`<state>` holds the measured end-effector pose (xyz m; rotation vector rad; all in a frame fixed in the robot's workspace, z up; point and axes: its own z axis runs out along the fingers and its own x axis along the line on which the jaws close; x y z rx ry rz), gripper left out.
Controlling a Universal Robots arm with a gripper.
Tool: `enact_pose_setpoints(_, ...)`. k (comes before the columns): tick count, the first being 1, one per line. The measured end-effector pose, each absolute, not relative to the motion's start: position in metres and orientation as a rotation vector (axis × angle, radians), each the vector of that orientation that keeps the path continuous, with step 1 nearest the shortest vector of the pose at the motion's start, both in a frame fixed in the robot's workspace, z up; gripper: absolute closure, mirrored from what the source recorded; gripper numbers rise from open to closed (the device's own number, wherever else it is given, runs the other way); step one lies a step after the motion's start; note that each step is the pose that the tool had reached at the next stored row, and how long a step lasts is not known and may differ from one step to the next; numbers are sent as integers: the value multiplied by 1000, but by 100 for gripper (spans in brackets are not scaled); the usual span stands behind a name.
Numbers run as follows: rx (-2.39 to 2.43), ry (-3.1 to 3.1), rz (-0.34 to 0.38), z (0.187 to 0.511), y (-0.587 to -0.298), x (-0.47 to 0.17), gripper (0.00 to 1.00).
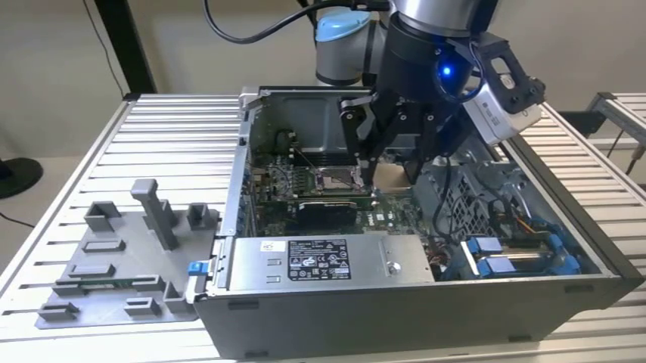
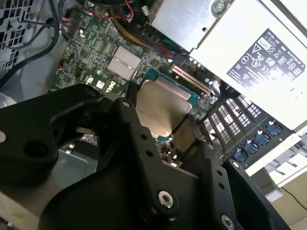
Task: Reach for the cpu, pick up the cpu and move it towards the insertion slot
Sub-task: 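Pick up the cpu and move it towards the insertion slot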
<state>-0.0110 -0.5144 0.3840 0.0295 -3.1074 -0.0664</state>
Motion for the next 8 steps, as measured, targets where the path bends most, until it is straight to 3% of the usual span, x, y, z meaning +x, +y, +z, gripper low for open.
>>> enact_pose_setpoints(8, 30, -3107, -66, 383, -498, -11, 100)
